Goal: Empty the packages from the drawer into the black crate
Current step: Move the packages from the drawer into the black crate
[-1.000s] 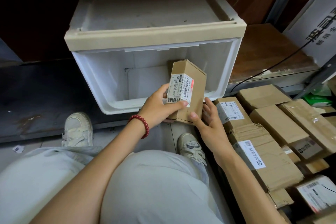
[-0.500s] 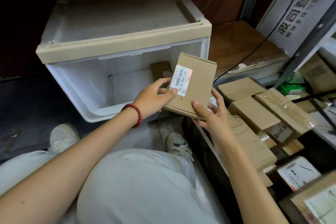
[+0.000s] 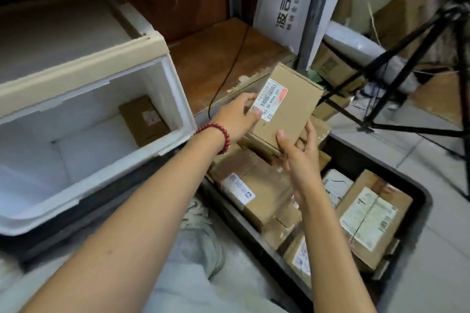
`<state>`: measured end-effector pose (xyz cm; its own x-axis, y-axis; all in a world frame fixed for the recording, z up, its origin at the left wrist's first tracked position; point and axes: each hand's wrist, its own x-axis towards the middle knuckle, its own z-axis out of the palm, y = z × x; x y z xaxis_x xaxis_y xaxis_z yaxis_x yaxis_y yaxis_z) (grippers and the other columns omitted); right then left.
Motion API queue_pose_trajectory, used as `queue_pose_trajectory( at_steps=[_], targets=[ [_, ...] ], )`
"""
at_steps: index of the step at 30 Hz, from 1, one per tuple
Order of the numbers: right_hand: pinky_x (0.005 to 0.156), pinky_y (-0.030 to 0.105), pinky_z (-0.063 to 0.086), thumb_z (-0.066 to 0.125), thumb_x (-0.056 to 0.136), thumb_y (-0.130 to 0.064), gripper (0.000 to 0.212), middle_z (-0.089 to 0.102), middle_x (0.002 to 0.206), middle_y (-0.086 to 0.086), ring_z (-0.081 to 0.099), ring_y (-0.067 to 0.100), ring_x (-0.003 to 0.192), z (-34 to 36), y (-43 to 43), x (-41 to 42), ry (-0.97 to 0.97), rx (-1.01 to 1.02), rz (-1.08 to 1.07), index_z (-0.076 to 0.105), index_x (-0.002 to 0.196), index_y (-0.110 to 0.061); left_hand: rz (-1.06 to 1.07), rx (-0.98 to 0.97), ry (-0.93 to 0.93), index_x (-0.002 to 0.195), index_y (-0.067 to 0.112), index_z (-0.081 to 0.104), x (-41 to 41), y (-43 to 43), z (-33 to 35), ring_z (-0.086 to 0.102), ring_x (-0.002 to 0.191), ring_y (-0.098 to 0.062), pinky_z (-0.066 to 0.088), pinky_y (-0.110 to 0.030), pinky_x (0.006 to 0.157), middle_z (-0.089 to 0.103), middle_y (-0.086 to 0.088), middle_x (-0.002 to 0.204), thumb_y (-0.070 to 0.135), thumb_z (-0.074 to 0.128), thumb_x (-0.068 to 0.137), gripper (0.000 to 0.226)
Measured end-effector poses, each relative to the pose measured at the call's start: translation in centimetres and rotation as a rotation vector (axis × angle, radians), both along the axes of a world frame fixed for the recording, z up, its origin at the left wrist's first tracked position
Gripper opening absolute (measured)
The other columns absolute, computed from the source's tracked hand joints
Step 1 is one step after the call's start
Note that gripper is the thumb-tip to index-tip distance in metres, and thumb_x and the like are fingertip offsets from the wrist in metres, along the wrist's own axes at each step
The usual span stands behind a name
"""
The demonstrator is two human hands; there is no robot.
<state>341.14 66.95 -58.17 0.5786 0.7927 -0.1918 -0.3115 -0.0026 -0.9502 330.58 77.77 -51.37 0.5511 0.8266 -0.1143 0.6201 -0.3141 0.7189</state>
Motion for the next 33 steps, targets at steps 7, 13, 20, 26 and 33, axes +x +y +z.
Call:
queue_pose_trajectory(
  at_steps=[7,13,20,26,33],
  targets=[
    [0.1,0.039,0.049,0.069,0.088,-0.018,0.068,0.063,0.127,0.004,0.061,0.016,0.115,-2.1,-4.1,5.9,0.01,-0.102,-0.234,0.033,0.145,-0.031,-0.066,-0.05,-0.042,0.14,0.028,0.045,7.6,-3.1,-5.9,0.051,0.119,-0.022,0.038,-0.028,0.099,0.049,-0.005,0.135,0.039,0.047,0.097,0.045],
    [0.1,0.039,0.05,0.069,0.087,-0.014,0.063,0.061,0.128,0.008,0.061,0.019,0.115,-1.8,-7.5,8.7,-0.011,-0.175,-0.338,0.036,0.141,-0.021,-0.171,-0.146,-0.111,0.139,0.026,0.048,11.0,-5.1,-6.5,0.05,0.12,-0.02,0.045,-0.04,0.102,0.052,-0.005,0.134,0.04,0.057,0.092,0.049],
    [0.072,0.018,0.05,0.074,0.085,-0.019,0.053,0.057,0.125,0.007,0.058,0.013,0.103,-3.1,-10.9,10.1,-0.16,-0.377,-0.427,0.041,0.126,-0.01,-0.319,-0.258,0.002,0.134,0.028,0.043,13.5,-7.5,-7.8,0.054,0.11,-0.016,0.046,-0.023,0.078,0.056,0.002,0.126,0.039,0.073,0.081,0.062],
    [0.095,0.031,0.044,0.07,0.087,-0.019,0.063,0.055,0.136,0.011,0.054,0.024,0.12,-5.1,-12.3,10.6,-0.275,-0.588,-0.51,0.04,0.141,-0.008,-0.39,-0.312,0.106,0.141,0.02,0.037,15.4,-11.0,-10.6,0.051,0.12,-0.019,0.042,-0.029,0.097,0.052,-0.004,0.135,0.031,0.074,0.081,0.072],
    [0.11,0.04,0.037,0.075,0.082,-0.014,0.079,0.049,0.143,0.015,0.046,0.031,0.131,-7.3,-13.2,11.2,-0.383,-0.742,-0.51,0.032,0.149,-0.007,-0.396,-0.317,0.126,0.145,0.026,0.035,17.6,-12.7,-13.6,0.047,0.124,-0.024,0.039,-0.034,0.104,0.044,-0.007,0.137,0.026,0.071,0.084,0.071]
  ],
)
